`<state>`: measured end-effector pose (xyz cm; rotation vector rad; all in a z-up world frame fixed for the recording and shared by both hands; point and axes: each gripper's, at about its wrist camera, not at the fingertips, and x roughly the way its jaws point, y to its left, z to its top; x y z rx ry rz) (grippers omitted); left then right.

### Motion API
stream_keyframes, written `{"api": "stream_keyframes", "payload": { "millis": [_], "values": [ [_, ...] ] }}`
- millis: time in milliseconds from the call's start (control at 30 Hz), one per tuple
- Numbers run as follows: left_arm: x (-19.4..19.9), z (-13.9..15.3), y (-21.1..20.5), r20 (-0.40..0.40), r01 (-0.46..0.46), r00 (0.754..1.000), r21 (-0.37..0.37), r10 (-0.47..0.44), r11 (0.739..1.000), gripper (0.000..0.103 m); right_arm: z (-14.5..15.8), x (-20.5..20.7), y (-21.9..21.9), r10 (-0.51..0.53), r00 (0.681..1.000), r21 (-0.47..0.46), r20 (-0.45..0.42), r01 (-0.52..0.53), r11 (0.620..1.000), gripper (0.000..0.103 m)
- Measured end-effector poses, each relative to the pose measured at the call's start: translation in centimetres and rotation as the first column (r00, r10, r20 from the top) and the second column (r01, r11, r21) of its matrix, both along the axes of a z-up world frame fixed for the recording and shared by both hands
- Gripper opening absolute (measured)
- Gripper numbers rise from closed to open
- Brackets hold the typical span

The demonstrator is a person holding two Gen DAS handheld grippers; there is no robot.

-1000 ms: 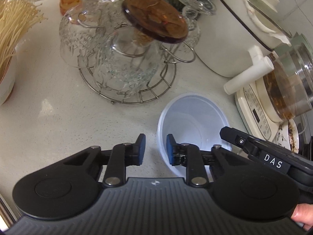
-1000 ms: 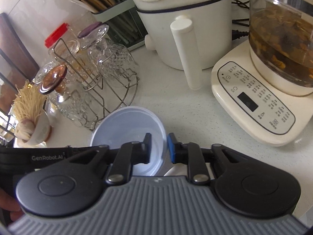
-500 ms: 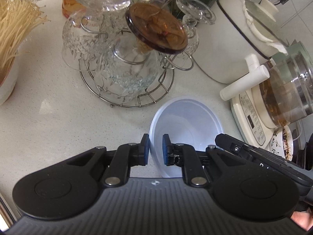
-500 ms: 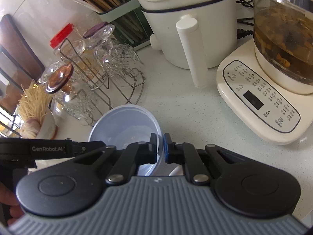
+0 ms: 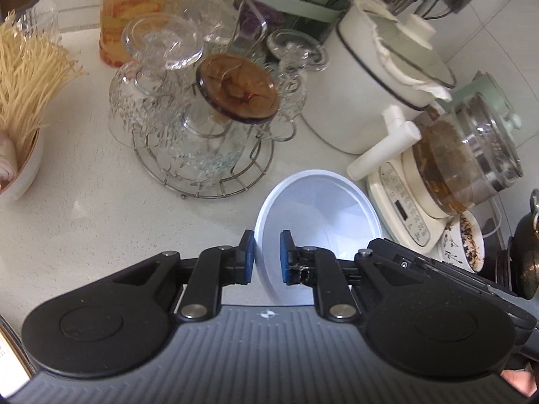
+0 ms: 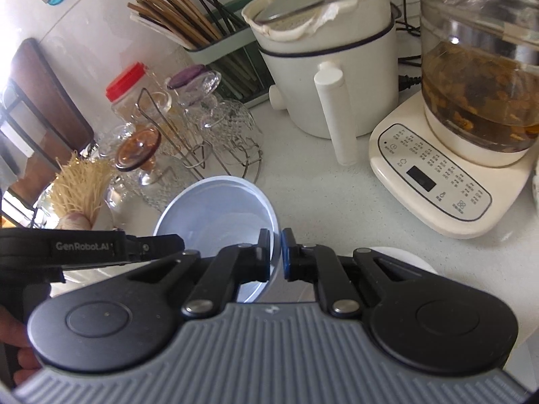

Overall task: Organize plates and bowls
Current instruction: 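Lift the second plastic bowl with both grippers and carry it over the first bowl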

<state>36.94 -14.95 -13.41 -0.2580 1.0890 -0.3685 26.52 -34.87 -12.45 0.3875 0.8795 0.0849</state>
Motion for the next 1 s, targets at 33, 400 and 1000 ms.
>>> {"api": "stream_keyframes", "payload": {
  "millis": [33, 400, 1000],
  "values": [
    [-0.2, 0.1, 0.0, 0.008, 0.006, 1.0, -0.004, -0.006, 1.0, 0.016, 0.3, -0.3, 0.0, -0.007, 1.0, 0.001, 0.005, 0.007, 1.0, 0.009],
    [-2.9, 3.0, 1.2, 0.068, 0.041, 0.997, -0.037, -0.039, 0.998, 0.016, 3.8, -3.6, 1.0, -0.049, 0.995, -0.009, 0.091, 0.05, 0.999, 0.009],
    [-8.1, 4.1, 6.9, 0.101, 0.018, 0.995, -0.053, -0.013, 0.998, 0.016, 5.3, -7.4, 5.6, -0.038, 0.992, 0.008, 0.124, 0.037, 0.999, 0.009]
  ]
}}
